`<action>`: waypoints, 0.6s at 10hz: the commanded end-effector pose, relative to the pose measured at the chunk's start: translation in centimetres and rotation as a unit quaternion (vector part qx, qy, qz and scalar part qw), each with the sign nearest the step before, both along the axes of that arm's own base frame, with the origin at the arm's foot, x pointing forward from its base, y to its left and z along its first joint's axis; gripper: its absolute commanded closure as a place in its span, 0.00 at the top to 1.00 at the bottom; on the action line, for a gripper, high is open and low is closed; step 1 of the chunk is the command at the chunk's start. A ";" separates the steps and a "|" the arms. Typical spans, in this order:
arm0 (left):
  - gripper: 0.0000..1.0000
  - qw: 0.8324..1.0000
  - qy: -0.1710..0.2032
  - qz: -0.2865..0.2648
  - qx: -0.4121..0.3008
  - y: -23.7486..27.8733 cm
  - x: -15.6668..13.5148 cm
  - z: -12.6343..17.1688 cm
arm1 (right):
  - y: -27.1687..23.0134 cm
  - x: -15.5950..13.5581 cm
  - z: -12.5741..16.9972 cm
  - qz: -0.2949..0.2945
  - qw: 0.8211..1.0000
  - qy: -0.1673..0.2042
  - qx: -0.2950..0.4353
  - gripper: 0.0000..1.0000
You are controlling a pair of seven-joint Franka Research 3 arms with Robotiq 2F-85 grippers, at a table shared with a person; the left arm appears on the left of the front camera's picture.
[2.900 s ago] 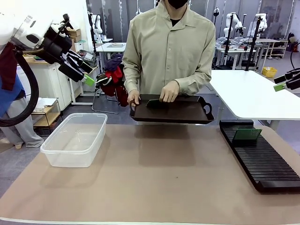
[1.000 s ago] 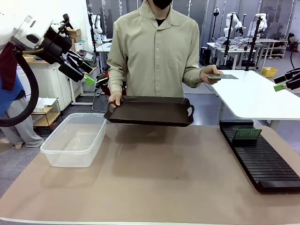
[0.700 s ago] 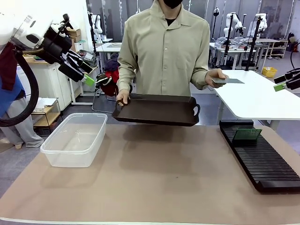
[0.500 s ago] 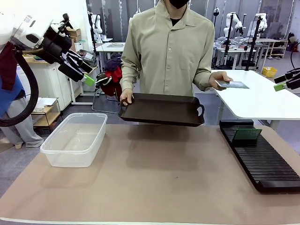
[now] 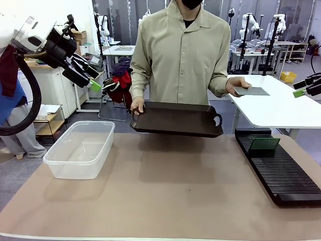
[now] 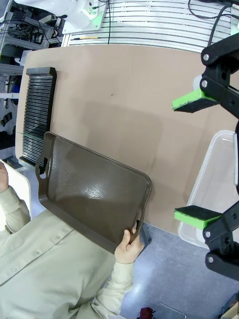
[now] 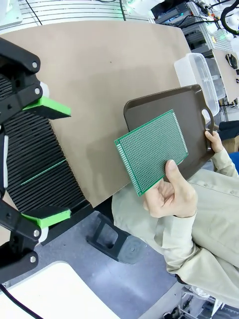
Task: Sort PCBs into racks and boxes based on the side picked up.
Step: Pick up the Blank PCB handed by the Human.
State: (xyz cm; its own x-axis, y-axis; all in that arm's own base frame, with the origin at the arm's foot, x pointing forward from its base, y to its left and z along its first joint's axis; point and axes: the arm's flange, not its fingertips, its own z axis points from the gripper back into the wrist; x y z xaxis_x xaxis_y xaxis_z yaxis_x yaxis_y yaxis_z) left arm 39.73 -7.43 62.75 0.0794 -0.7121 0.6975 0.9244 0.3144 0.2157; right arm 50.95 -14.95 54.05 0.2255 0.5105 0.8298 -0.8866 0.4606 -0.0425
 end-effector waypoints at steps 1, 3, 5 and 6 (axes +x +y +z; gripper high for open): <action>1.00 1.000 0.000 -0.008 -0.007 0.1 0.0 -0.2 | 0.1 0.0 0.0 0.000 1.000 0.001 0.000 0.93; 1.00 1.000 0.000 -0.008 -0.007 0.1 0.0 -0.2 | 0.0 0.9 0.2 -0.011 0.999 0.032 0.041 0.93; 1.00 1.000 0.000 -0.008 -0.007 0.1 0.0 -0.2 | -1.1 2.9 1.3 -0.043 0.981 0.134 0.133 0.93; 1.00 1.000 0.000 -0.008 -0.007 0.1 0.0 -0.2 | -1.8 4.2 1.4 -0.055 0.969 0.176 0.162 0.93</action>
State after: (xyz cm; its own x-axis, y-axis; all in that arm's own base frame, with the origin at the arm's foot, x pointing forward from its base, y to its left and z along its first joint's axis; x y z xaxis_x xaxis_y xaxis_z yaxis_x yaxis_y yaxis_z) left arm 39.72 -7.43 62.76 0.0793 -0.7121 0.6976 0.9244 0.3144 0.2158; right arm 52.94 -15.47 54.33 0.4688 0.3147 0.8253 -0.8297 0.4775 0.2892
